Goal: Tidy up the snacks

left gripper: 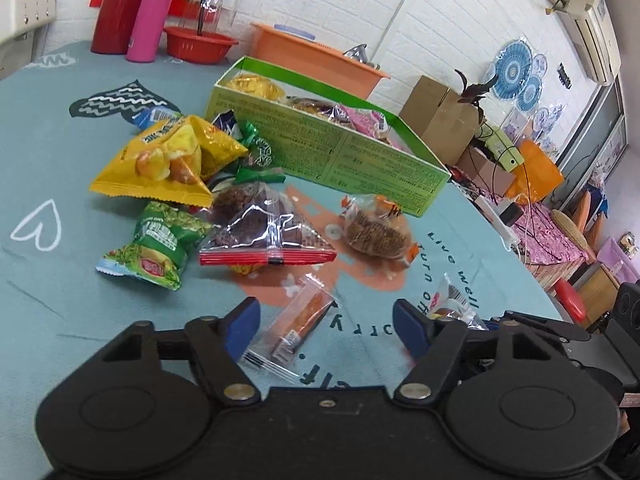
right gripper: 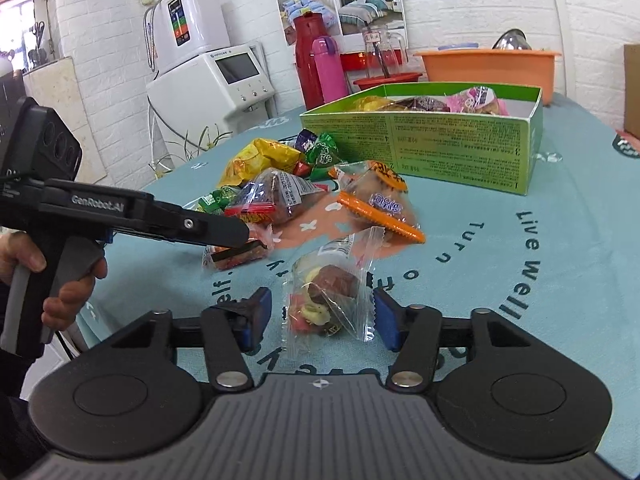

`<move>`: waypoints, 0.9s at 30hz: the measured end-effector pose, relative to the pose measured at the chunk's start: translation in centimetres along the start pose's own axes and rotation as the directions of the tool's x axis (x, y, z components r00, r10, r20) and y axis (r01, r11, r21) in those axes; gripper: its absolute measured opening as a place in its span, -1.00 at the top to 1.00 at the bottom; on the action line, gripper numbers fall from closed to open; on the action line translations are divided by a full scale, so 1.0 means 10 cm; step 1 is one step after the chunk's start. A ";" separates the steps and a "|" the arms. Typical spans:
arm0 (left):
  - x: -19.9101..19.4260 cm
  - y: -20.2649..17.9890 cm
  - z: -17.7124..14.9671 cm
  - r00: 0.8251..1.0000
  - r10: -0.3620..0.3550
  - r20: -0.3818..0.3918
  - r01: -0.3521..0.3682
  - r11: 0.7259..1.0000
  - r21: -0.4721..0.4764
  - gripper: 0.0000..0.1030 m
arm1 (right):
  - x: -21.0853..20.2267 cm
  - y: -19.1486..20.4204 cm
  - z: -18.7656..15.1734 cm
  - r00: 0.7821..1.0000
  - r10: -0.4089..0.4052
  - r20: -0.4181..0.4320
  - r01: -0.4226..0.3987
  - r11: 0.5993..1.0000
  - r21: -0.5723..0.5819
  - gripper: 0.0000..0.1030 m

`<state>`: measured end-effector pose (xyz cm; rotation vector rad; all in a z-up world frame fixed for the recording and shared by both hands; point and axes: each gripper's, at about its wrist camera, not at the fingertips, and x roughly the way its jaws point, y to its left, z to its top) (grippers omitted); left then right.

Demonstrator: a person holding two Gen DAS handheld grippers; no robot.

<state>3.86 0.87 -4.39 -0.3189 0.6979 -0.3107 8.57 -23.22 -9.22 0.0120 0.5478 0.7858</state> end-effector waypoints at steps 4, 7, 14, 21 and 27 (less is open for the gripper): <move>0.04 -0.01 0.00 1.000 0.015 -0.009 -0.014 1.000 0.022 0.02 | 0.03 0.01 0.01 1.000 -0.002 0.007 0.002 1.000 0.002 -0.60; 0.06 -0.02 -0.01 0.999 0.036 -0.016 -0.035 0.998 0.050 0.02 | 0.04 -0.01 0.01 1.000 -0.012 0.014 0.012 1.000 0.001 -0.35; 0.02 0.02 0.00 0.999 -0.046 -0.022 0.045 0.999 -0.024 0.01 | 0.01 -0.04 0.04 1.000 -0.003 0.003 0.003 1.000 0.018 -0.33; -0.22 -0.18 0.32 0.980 -0.188 0.067 0.188 0.982 0.004 0.02 | -0.22 -0.09 0.26 0.995 0.005 0.102 -0.006 1.000 0.013 -0.33; -0.14 -0.32 0.80 0.968 -0.185 0.169 0.182 0.983 0.032 0.01 | -0.27 -0.23 0.64 0.970 -0.091 0.224 0.094 0.996 -0.001 -0.33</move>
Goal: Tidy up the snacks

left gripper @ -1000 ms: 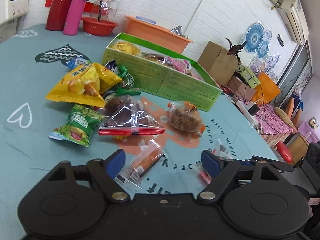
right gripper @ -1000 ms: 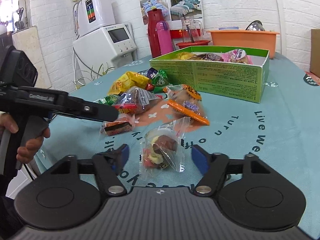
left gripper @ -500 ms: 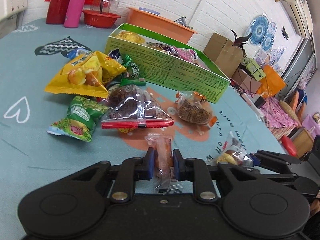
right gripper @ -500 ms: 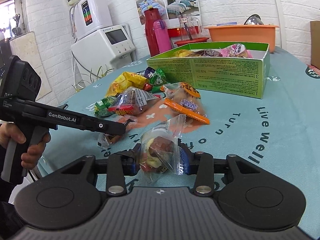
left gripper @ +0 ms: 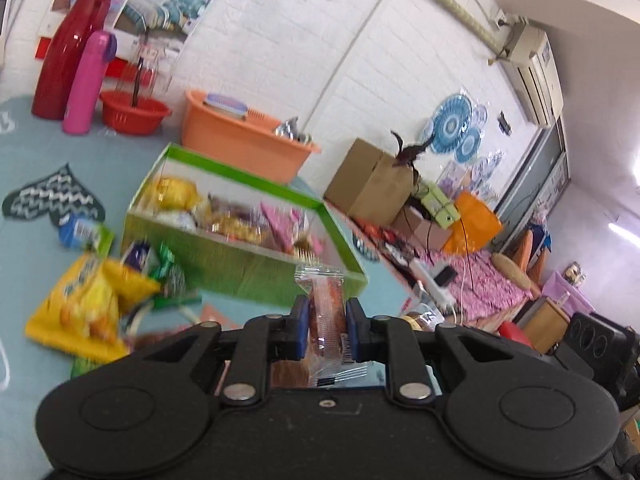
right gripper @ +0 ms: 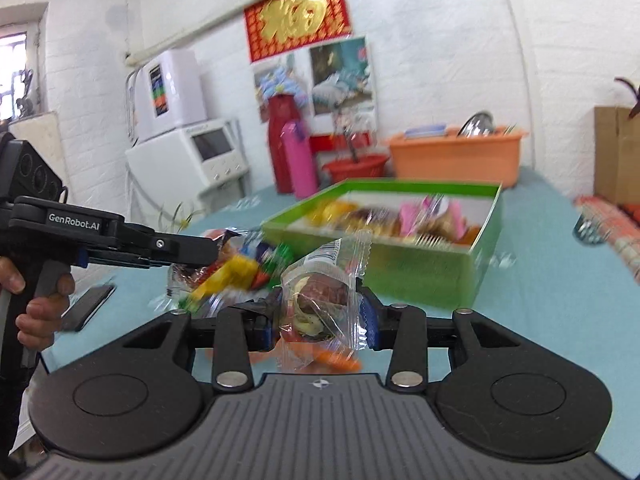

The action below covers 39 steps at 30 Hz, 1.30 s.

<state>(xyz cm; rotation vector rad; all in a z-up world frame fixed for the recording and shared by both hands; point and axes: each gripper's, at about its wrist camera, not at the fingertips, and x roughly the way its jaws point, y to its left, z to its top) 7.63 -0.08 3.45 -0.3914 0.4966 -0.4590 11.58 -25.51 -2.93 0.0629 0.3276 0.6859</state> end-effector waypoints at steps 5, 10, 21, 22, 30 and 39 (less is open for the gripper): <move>0.31 0.07 0.33 0.999 0.009 0.032 -0.009 1.000 -0.024 0.01 | 0.17 -0.22 0.24 0.995 -0.074 0.065 0.073 0.997 0.018 -0.34; 0.60 0.18 0.59 0.997 0.056 0.052 -0.055 0.998 -0.024 0.01 | 0.39 -0.40 0.41 0.986 -0.137 0.098 0.135 0.991 0.023 -0.34; 1.20 0.50 0.70 0.990 0.140 0.003 -0.140 0.990 -0.026 -0.10 | 0.99 -0.57 0.50 0.986 -0.151 0.075 0.147 0.987 0.058 -0.35; 1.24 0.54 0.68 0.988 0.156 0.000 -0.156 0.987 -0.026 -0.57 | 1.05 -0.59 0.48 0.987 -0.149 0.065 0.145 0.988 0.055 -0.38; 1.16 0.60 0.55 0.980 0.196 -0.020 -0.197 0.980 -0.035 -1.00 | 1.14 -0.61 0.27 0.960 -0.278 0.035 0.279 0.958 -0.061 -1.00; 0.59 0.23 0.55 0.992 0.121 0.025 -0.120 0.992 -0.047 -1.00 | 0.59 -0.38 0.45 0.980 -0.150 0.133 0.147 0.989 0.029 -1.00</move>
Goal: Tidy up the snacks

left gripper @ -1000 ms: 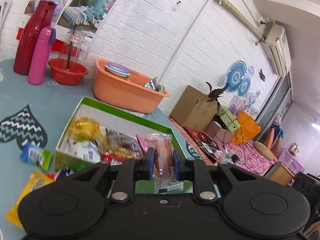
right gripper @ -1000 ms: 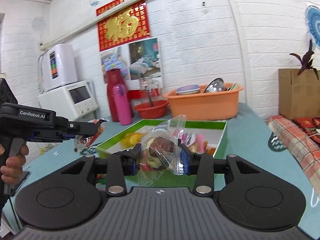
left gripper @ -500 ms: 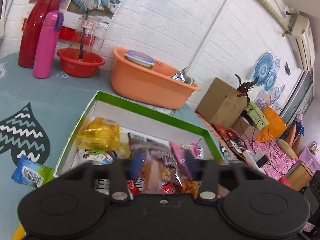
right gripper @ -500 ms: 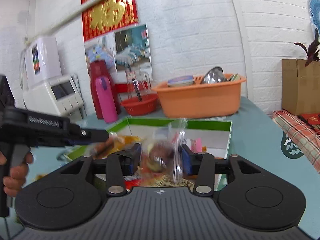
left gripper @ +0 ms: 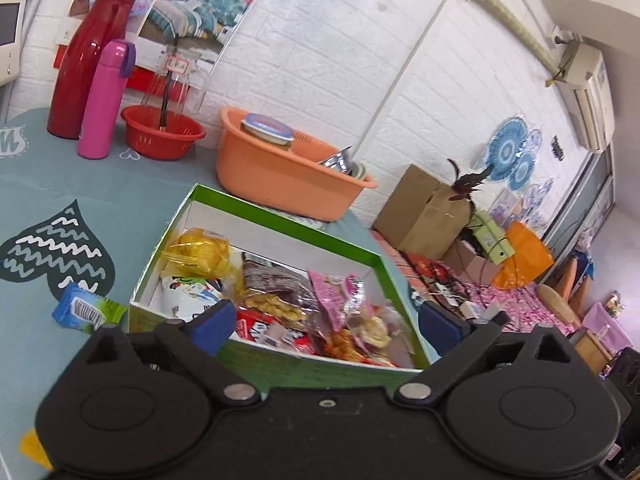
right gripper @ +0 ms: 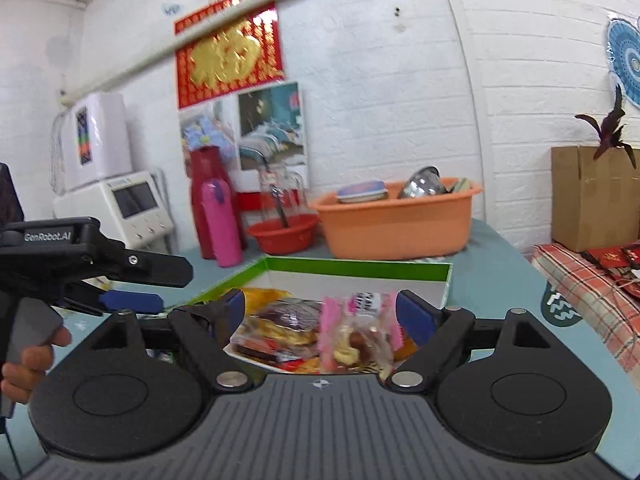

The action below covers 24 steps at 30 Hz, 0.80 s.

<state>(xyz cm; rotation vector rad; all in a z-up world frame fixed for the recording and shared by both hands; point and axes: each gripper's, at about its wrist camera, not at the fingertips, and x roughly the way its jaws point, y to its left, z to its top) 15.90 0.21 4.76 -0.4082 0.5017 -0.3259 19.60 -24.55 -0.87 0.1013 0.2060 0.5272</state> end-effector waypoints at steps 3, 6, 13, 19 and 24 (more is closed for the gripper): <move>-0.23 -0.05 -0.10 1.000 -0.013 0.010 0.013 1.000 0.001 -1.00 | -0.17 0.08 -0.01 0.999 0.042 -0.001 -0.042 0.999 0.010 -1.00; -0.43 -0.02 -0.24 1.000 -0.004 0.015 0.005 0.999 -0.032 -1.00 | -0.30 0.13 -0.08 0.996 0.092 -0.016 -0.092 0.995 0.033 -1.00; -0.72 0.15 -0.62 0.999 0.049 -0.006 -0.049 0.996 -0.075 -1.00 | -0.41 0.30 -0.39 0.984 0.153 -0.092 -0.145 0.985 0.092 -1.00; -0.75 0.26 -0.90 0.997 0.073 -0.024 -0.075 0.995 -0.070 -1.00 | -0.44 0.52 -0.62 0.973 0.169 -0.158 -0.164 0.986 0.042 -1.00; -0.51 0.23 -0.89 0.989 0.141 -0.043 -0.140 0.990 0.029 -1.00 | -0.43 0.57 -0.72 0.967 0.153 -0.201 -0.150 0.988 0.033 -1.00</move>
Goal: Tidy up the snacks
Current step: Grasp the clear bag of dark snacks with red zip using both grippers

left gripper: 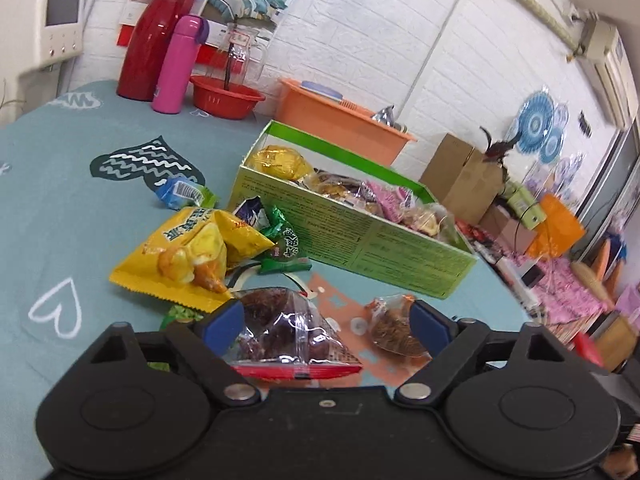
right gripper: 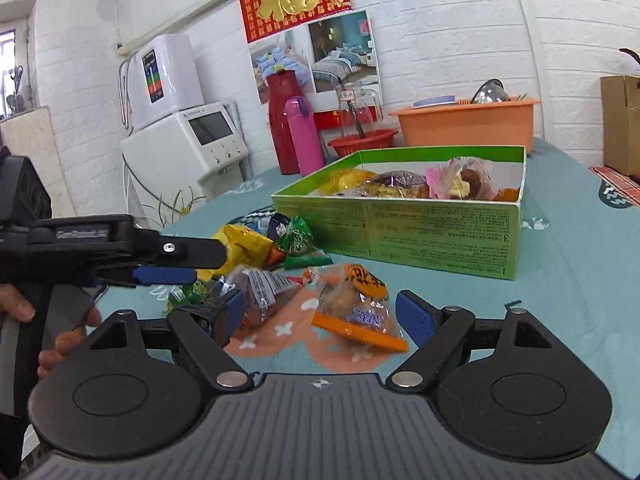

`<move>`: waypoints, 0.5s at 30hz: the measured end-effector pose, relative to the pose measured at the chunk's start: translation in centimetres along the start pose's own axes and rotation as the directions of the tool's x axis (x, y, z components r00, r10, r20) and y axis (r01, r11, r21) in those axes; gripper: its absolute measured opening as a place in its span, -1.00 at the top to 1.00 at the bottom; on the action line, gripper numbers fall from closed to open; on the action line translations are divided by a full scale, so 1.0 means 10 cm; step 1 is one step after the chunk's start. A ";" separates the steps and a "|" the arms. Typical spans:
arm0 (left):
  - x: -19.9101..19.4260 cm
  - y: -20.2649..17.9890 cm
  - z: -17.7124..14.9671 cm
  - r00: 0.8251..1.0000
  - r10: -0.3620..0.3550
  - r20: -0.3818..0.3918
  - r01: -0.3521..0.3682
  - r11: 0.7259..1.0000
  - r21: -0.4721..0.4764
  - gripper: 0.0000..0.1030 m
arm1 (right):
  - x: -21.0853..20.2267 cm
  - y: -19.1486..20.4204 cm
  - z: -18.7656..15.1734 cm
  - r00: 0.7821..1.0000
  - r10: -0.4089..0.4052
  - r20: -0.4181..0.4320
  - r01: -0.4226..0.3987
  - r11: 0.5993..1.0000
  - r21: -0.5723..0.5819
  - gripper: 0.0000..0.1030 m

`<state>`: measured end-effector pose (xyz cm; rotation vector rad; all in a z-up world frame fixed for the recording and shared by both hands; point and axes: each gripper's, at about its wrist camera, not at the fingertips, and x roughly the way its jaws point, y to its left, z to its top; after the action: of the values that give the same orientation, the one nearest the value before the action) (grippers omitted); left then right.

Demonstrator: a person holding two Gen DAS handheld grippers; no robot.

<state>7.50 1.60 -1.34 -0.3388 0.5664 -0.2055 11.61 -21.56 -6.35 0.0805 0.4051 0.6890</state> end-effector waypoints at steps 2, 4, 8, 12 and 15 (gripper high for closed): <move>0.14 0.00 0.00 1.000 0.003 -0.027 -0.003 1.000 0.011 -1.00 | -0.01 0.00 -0.02 1.000 -0.014 -0.003 0.014 1.000 -0.006 -1.00; 0.28 0.02 -0.04 0.997 0.022 -0.068 -0.021 1.000 0.015 -1.00 | -0.03 -0.01 -0.03 1.000 -0.022 -0.004 0.022 1.000 -0.006 -1.00; 0.28 -0.02 -0.12 0.997 0.044 -0.063 -0.039 0.996 0.078 -0.80 | -0.05 -0.05 -0.03 1.000 -0.030 -0.006 0.030 1.000 0.002 -1.00; 0.15 0.05 -0.20 0.989 -0.091 -0.117 0.090 0.996 -0.015 -0.54 | -0.03 -0.05 -0.05 1.000 -0.008 -0.030 0.008 1.000 0.001 -1.00; 0.03 0.13 -0.28 0.977 -0.168 -0.131 0.156 0.983 -0.101 -0.50 | -0.02 0.01 -0.09 0.998 0.025 -0.059 -0.026 1.000 -0.013 -1.00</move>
<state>6.32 2.02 -4.20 -0.4616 0.6876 -0.3640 11.10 -21.68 -7.07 0.0521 0.4565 0.7207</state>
